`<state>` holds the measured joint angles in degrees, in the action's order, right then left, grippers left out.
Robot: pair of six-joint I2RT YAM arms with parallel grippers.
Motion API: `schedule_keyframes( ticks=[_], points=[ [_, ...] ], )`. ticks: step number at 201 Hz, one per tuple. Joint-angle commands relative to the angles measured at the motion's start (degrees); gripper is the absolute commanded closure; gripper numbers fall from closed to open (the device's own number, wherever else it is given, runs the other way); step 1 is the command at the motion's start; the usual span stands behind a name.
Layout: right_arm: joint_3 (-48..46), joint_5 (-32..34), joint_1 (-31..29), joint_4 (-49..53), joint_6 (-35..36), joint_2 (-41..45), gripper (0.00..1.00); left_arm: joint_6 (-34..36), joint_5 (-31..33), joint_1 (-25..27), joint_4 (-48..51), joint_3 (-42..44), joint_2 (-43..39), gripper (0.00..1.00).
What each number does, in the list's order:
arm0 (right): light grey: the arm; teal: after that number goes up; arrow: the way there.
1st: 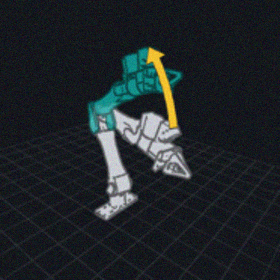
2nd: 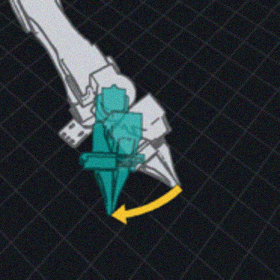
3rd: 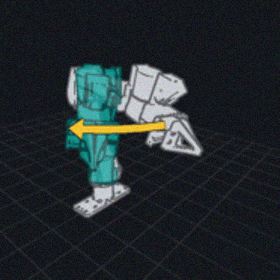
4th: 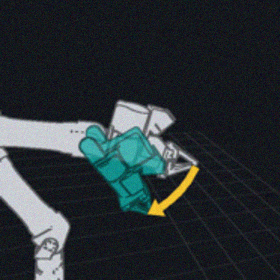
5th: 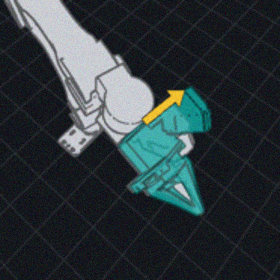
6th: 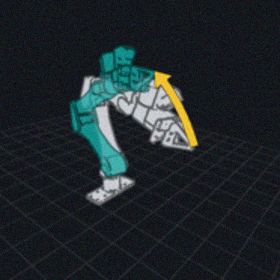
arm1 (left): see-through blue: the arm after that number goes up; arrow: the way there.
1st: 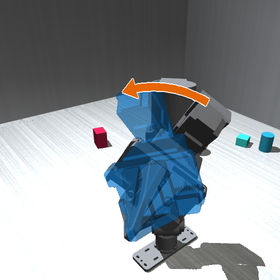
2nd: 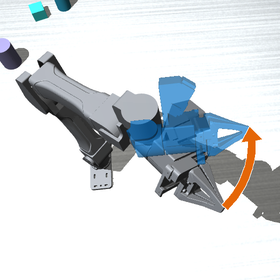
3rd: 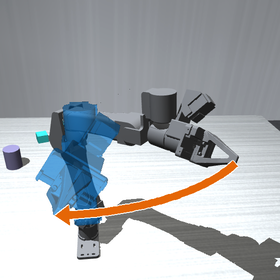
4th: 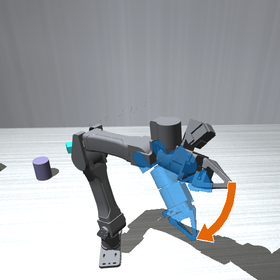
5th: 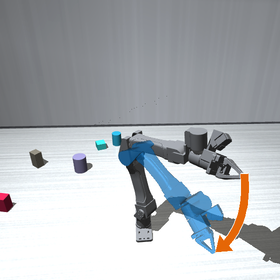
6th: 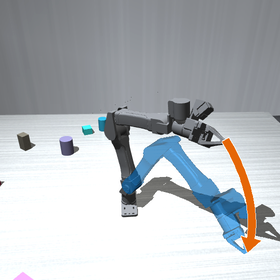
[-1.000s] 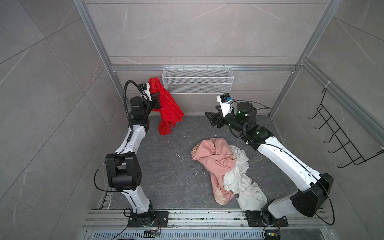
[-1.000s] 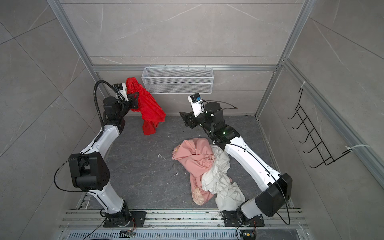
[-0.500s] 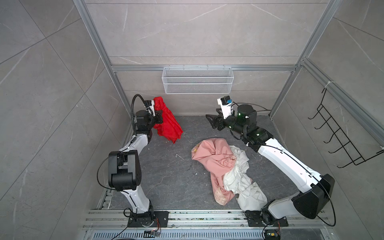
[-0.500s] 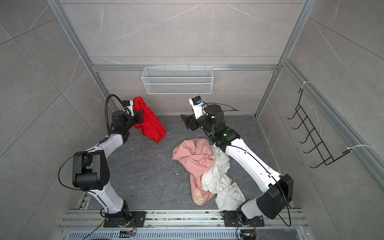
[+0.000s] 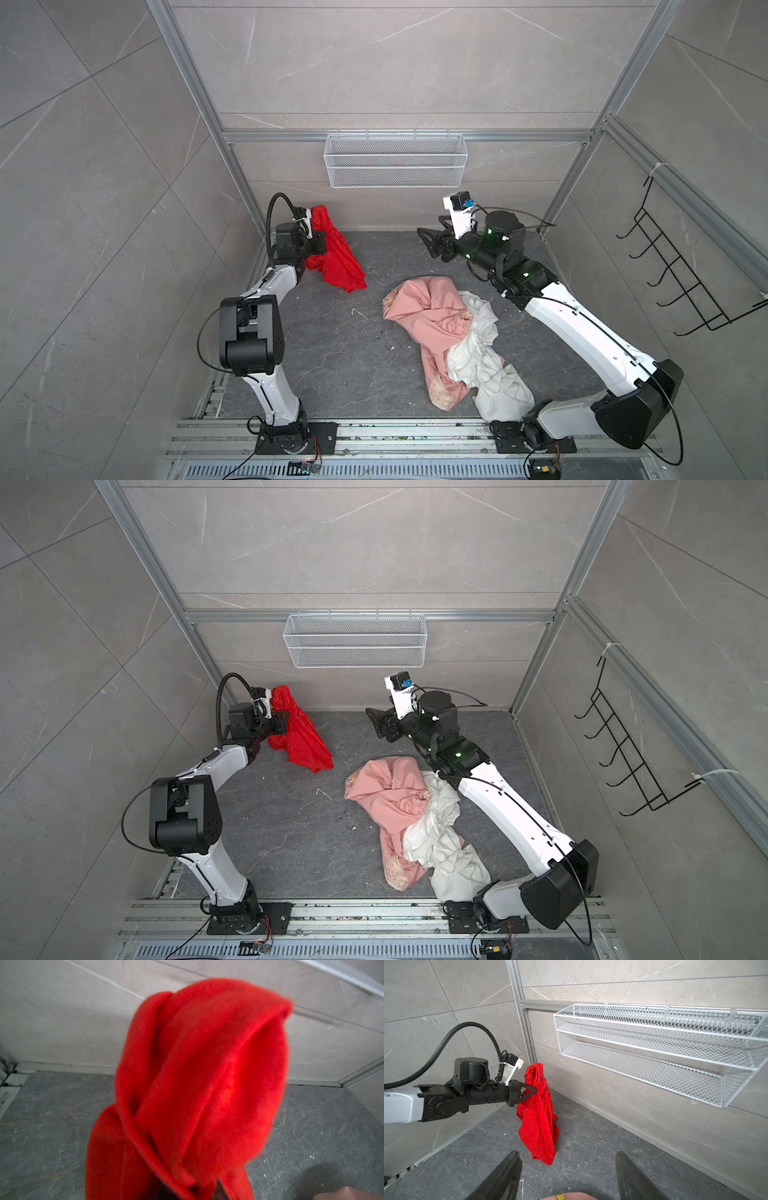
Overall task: Pick out a specific cloth from the pile
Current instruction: 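Lower the red cloth onto the floor beside the pile with the left gripper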
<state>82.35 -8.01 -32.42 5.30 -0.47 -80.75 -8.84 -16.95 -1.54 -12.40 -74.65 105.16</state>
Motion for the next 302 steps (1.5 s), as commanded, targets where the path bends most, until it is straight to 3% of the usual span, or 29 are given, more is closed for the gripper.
schedule_keyframes(
  ticks=[1,78,150,249,302],
  points=[
    [-0.8,-0.5,0.3,-1.1,-1.3,1.3,0.26,2.0,1.9,-0.2,8.1,-4.1,0.9,1.0],
    [-1.1,-0.8,0.3,-1.2,-2.1,1.6,0.26,1.4,4.1,0.0,33.1,-19.0,8.0,1.0],
    [-3.8,0.1,0.3,-1.0,-2.8,2.0,0.27,0.8,2.4,0.1,43.1,-26.9,13.7,1.0],
    [-6.5,1.2,0.4,-0.8,-3.7,1.5,0.27,2.0,0.1,1.9,45.8,-32.0,20.0,1.0],
    [-6.2,0.9,0.4,-0.9,-4.1,0.4,0.27,4.3,-0.4,5.1,46.0,-32.3,21.6,0.9]
  ],
)
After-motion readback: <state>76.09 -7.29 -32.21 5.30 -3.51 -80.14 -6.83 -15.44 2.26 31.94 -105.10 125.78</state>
